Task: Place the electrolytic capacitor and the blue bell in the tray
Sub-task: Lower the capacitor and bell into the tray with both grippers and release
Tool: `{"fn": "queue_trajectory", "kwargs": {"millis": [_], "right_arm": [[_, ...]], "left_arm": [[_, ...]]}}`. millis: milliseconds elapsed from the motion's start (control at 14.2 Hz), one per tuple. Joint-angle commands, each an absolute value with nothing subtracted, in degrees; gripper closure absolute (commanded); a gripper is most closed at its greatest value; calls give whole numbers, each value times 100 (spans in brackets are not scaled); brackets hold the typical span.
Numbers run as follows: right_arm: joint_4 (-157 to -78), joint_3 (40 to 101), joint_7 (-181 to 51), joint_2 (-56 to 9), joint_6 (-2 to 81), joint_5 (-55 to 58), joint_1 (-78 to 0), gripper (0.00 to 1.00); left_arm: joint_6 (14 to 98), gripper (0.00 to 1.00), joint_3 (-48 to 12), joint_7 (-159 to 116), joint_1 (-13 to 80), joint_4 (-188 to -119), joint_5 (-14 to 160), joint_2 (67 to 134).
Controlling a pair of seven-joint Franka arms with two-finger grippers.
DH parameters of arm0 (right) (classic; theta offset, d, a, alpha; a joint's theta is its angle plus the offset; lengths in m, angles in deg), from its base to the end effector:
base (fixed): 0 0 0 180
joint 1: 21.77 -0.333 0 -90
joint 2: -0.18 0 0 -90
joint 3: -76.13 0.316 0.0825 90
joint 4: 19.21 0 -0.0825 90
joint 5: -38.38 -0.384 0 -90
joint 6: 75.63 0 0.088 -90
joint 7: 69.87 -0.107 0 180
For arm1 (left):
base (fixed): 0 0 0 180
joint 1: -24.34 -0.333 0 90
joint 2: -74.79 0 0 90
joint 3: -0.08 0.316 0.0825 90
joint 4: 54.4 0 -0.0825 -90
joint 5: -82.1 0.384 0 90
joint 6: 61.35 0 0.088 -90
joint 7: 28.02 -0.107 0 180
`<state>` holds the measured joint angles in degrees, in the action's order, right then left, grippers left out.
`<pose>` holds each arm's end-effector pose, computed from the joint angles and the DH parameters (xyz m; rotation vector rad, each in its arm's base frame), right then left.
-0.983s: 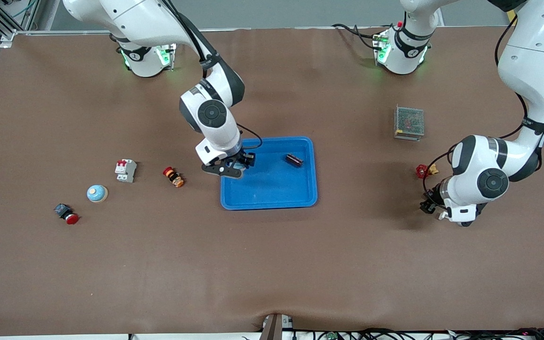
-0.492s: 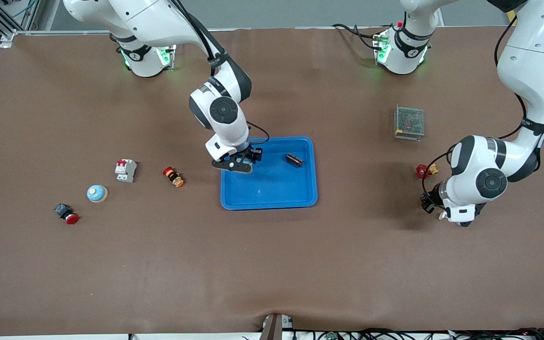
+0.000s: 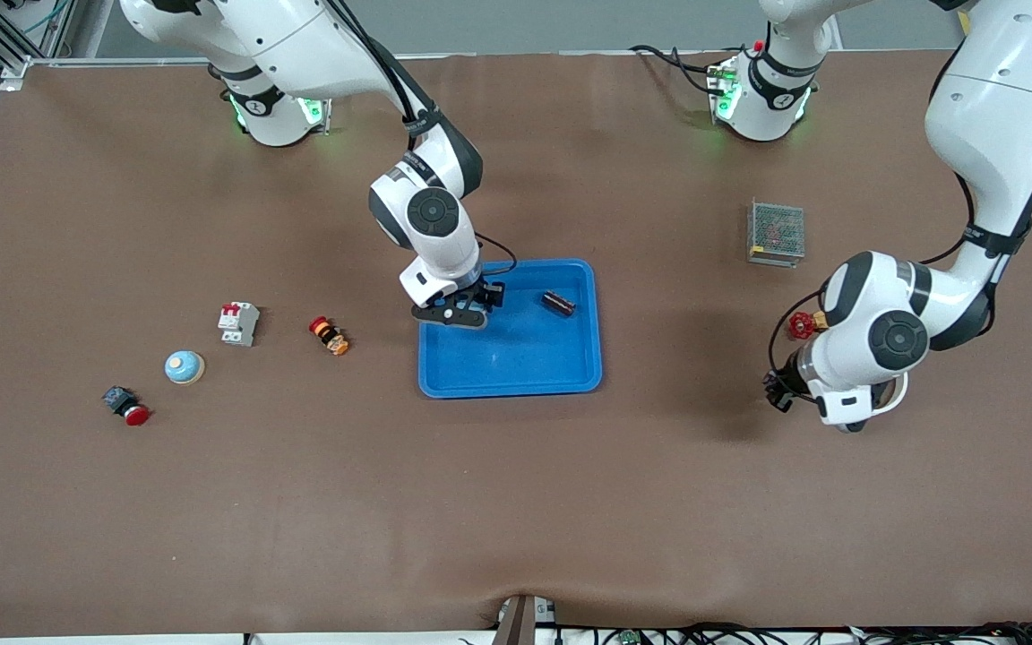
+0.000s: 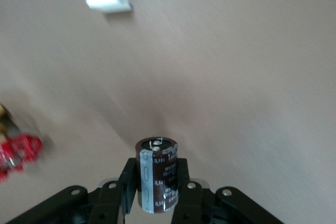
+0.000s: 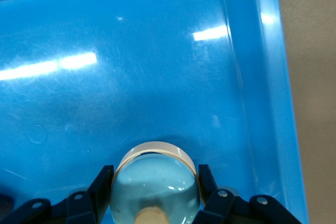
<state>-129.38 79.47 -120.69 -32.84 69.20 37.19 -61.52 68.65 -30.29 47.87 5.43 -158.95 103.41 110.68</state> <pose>0.4602 0.4283 0.1911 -3.0801 0.2494 0.0186 0.6311 -0.0965 0.2227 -2.7730 -1.4138 0.1138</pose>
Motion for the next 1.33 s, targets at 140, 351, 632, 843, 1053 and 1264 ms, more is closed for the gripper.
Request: {"fn": "queue_trajectory", "kwargs": {"millis": [140, 351, 632, 843, 1053, 1264], "right_arm": [[-12899, 7868, -12164, -3374, 7001, 3758, -6272, 42], [-12898, 7868, -12164, -3418, 7106, 3758, -6325, 42], [-12898, 7851, -12225, -3418, 7115, 3758, -6334, 21], [-12898, 7851, -12225, -3409, 7098, 3767, -6334, 0], [-12890, 7851, -12182, -3278, 6984, 3776, -6317, 0], [-12890, 7833, -12085, -2831, 6379, 3794, -6238, 0]], "left_arm": [[6539, 100, -3385, 5686, 824, -15592, 10004, 10959], [6539, 100, -3385, 6451, 1202, -15443, 9977, 11012], [6539, 100, -3385, 7347, 1782, -15136, 9688, 11126], [6583, 100, -3376, 8111, 2283, -15012, 9608, 11170], [6601, 100, -3367, 8797, 2618, -14766, 9634, 11416], [6723, 100, -3358, 9307, 2916, -14669, 9617, 11548]]}}
